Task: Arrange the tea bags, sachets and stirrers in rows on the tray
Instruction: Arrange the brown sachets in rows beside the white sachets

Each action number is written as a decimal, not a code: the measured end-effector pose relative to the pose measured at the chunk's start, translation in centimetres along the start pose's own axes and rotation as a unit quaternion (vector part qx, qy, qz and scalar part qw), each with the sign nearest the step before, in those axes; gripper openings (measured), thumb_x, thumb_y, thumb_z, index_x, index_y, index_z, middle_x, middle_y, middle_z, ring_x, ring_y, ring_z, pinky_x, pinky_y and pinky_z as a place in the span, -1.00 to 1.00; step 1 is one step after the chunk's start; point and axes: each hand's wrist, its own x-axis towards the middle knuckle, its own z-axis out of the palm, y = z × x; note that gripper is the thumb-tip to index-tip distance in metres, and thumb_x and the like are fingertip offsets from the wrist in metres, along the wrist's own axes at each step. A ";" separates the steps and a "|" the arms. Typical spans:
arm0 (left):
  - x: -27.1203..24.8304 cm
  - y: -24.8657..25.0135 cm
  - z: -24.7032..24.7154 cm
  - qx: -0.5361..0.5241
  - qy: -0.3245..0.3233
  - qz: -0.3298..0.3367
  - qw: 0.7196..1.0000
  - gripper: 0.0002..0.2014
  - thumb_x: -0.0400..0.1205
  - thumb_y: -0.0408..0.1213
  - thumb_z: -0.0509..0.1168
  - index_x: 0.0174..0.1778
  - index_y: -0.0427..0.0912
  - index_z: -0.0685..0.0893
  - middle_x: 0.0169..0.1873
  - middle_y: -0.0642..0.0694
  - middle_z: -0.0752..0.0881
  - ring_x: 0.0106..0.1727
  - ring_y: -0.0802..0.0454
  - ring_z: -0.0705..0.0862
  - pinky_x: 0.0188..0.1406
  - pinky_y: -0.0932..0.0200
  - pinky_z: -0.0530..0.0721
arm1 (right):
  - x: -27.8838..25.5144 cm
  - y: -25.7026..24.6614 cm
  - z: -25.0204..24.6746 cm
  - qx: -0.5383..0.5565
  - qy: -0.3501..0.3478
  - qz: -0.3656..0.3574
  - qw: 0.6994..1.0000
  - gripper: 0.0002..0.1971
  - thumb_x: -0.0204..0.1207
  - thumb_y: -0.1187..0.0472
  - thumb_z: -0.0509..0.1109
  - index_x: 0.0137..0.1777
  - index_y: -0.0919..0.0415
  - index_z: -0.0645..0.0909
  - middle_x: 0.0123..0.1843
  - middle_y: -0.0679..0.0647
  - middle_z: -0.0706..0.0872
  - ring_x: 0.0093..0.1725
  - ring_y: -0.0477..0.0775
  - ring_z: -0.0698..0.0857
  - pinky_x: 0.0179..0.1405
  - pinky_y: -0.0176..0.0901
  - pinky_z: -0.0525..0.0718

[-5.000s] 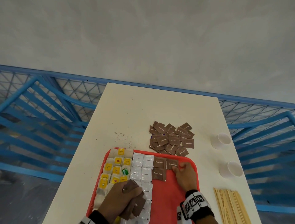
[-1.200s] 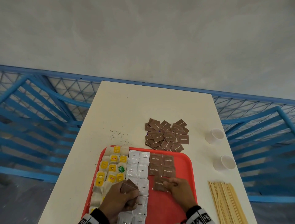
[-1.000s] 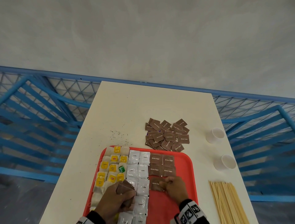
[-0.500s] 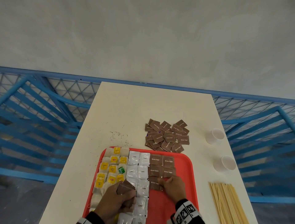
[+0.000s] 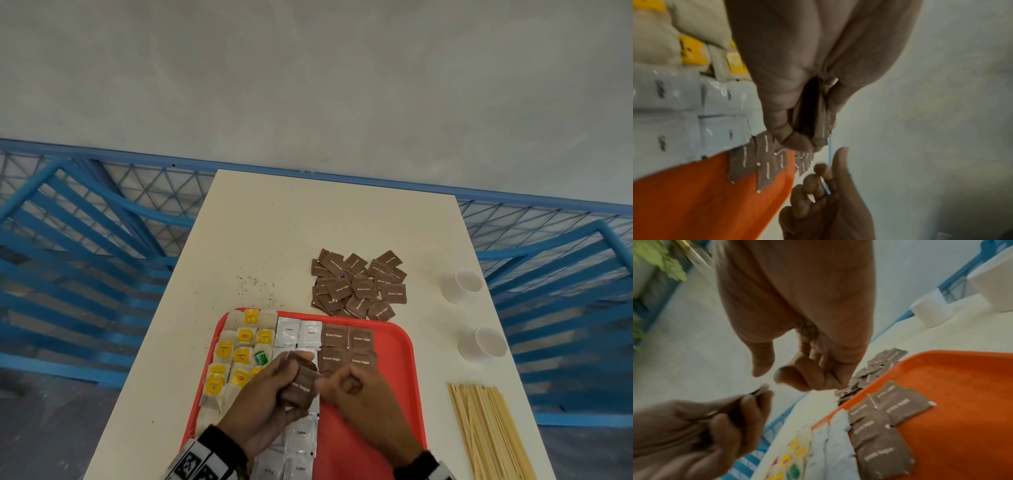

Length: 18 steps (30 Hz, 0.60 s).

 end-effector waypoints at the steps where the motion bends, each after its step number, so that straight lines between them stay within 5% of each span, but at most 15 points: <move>1: 0.1 0.0 0.5 -0.012 -0.007 0.010 1.000 -0.72 0.63 -0.25 0.27 0.16 -0.31 0.72 -0.14 -0.33 0.69 -0.27 -0.08 0.58 -0.27 0.09 0.59 | -0.3 -0.5 0.1 -0.008 -0.007 -0.006 1.000 -0.70 0.34 -0.08 0.64 -0.27 0.15 0.70 -0.39 -0.05 0.72 -0.42 -0.25 0.56 -0.38 -0.37 0.52; 6: 0.6 -0.5 1.6 0.045 0.006 0.045 0.998 -0.71 0.61 -0.20 0.32 0.14 -0.31 0.73 -0.18 -0.25 0.72 -0.28 -0.01 0.62 -0.37 0.16 0.57 | -0.9 -0.9 -0.4 0.030 0.030 -0.044 0.998 -0.83 0.49 0.10 0.57 -0.29 0.11 0.74 -0.36 0.05 0.77 -0.39 -0.18 0.61 -0.36 -0.36 0.52; 13: 0.5 -0.8 1.1 0.144 0.032 0.039 0.988 -0.66 0.54 -0.18 0.45 0.09 -0.38 0.72 -0.21 -0.29 0.67 -0.33 0.00 0.60 -0.41 0.15 0.56 | -1.8 -1.1 -2.2 0.129 0.011 -0.042 0.991 -0.81 0.53 0.18 0.50 -0.17 0.33 0.69 -0.39 -0.01 0.74 -0.41 -0.12 0.62 -0.36 -0.37 0.53; 18: 0.6 -2.2 0.5 0.194 0.040 0.015 0.980 -0.76 0.59 -0.21 0.46 -0.01 -0.34 0.76 -0.25 -0.27 0.62 -0.30 -0.08 0.48 -0.41 0.14 0.57 | -2.8 0.7 -2.2 0.101 -0.017 -0.006 0.995 -0.97 0.48 0.25 0.56 -0.17 0.17 0.79 -0.42 0.04 0.77 -0.44 -0.12 0.62 -0.38 -0.35 0.52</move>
